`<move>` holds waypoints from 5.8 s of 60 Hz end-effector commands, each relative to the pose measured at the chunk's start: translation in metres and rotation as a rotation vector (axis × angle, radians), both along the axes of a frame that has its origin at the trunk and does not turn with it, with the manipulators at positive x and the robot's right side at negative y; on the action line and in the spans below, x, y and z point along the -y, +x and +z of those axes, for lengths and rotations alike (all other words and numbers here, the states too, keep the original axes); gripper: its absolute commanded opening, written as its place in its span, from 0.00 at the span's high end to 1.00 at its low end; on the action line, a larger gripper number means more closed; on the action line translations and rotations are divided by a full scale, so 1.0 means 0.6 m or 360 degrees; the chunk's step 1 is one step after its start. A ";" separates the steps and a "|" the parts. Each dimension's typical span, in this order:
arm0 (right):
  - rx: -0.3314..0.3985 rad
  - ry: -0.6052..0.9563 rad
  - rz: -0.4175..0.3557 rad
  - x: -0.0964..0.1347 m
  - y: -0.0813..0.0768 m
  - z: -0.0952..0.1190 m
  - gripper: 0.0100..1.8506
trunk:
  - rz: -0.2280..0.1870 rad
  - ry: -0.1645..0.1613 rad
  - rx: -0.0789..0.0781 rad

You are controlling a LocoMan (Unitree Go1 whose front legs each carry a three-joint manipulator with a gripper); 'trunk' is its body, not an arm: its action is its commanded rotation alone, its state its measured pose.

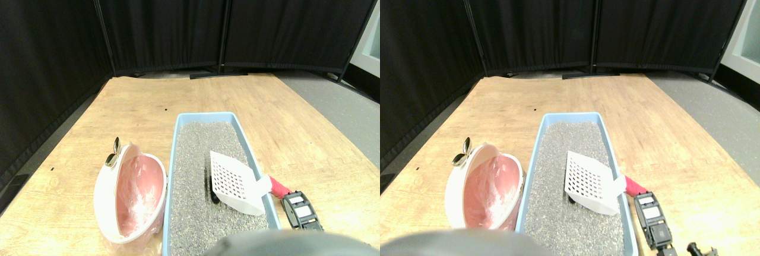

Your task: Scoop (unimanual)

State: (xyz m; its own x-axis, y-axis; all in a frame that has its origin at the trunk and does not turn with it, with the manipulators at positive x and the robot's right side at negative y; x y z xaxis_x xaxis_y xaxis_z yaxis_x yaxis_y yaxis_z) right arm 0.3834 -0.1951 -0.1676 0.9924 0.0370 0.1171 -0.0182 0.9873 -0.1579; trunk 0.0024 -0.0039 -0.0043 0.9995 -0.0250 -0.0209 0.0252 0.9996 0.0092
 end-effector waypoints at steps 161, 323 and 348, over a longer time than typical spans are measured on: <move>-0.0042 0.0850 0.0016 0.029 0.115 -0.071 0.55 | -0.0011 -0.0037 -0.0068; 0.0189 -0.0394 0.0657 0.011 0.228 0.145 0.97 | 0.0324 -0.0409 -0.0084; 0.0253 -0.0578 0.0628 -0.011 0.235 0.162 0.97 | 0.0349 -0.0439 -0.0098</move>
